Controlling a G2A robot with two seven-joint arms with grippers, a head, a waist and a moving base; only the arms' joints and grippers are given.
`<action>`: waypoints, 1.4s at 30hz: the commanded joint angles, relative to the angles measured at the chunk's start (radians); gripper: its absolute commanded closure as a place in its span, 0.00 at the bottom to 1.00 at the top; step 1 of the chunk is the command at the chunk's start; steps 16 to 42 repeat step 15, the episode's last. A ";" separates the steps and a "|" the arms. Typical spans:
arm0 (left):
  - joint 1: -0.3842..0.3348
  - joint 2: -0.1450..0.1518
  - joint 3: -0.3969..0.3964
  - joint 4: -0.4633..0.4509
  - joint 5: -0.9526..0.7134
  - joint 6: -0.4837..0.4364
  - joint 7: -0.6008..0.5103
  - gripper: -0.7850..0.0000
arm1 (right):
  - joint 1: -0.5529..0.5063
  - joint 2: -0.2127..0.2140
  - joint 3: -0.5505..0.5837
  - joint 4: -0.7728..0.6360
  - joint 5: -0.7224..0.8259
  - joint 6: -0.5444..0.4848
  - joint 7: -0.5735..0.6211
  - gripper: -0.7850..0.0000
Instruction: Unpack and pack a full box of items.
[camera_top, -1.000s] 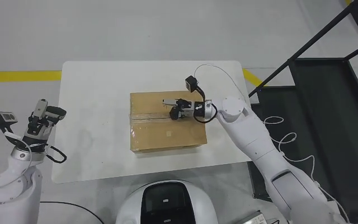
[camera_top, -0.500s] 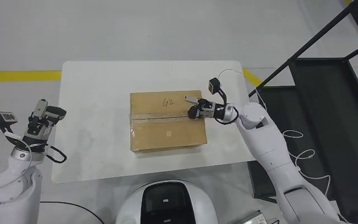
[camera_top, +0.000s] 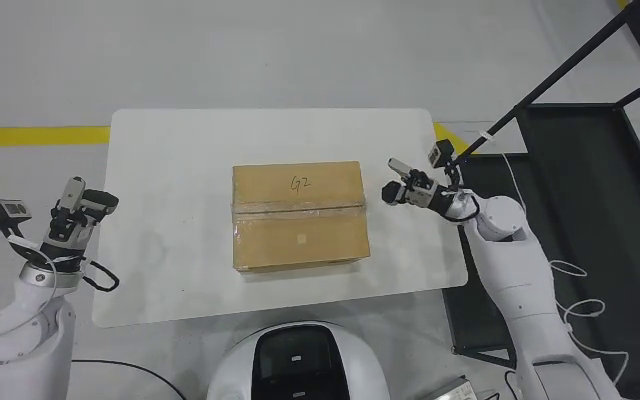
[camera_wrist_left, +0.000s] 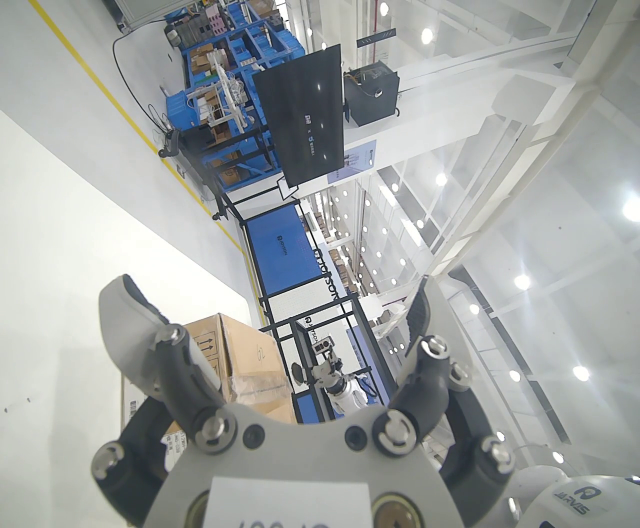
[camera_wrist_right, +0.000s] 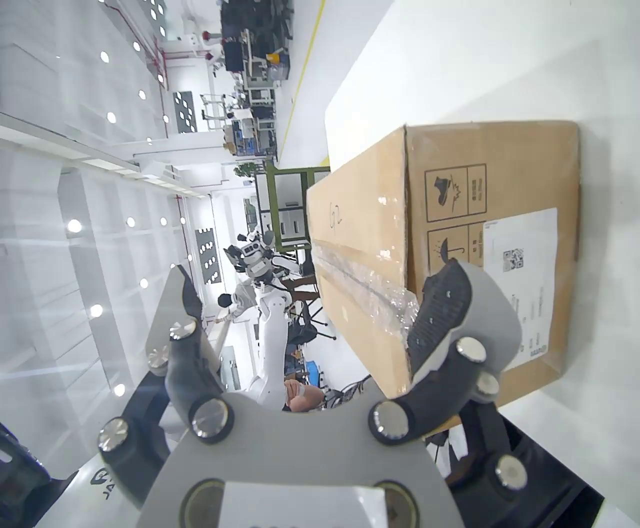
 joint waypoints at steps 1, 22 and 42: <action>0.000 0.000 0.000 0.000 0.000 0.000 0.000 0.00 | -0.027 0.004 0.033 -0.014 0.029 -0.017 -0.005 0.00; 0.000 0.000 0.000 0.000 0.000 0.000 0.000 0.00 | -0.094 0.013 0.115 -0.030 0.133 -0.052 -0.009 0.00; 0.000 0.000 0.000 0.000 0.000 0.000 0.000 0.00 | -0.094 0.013 0.115 -0.030 0.133 -0.052 -0.009 0.00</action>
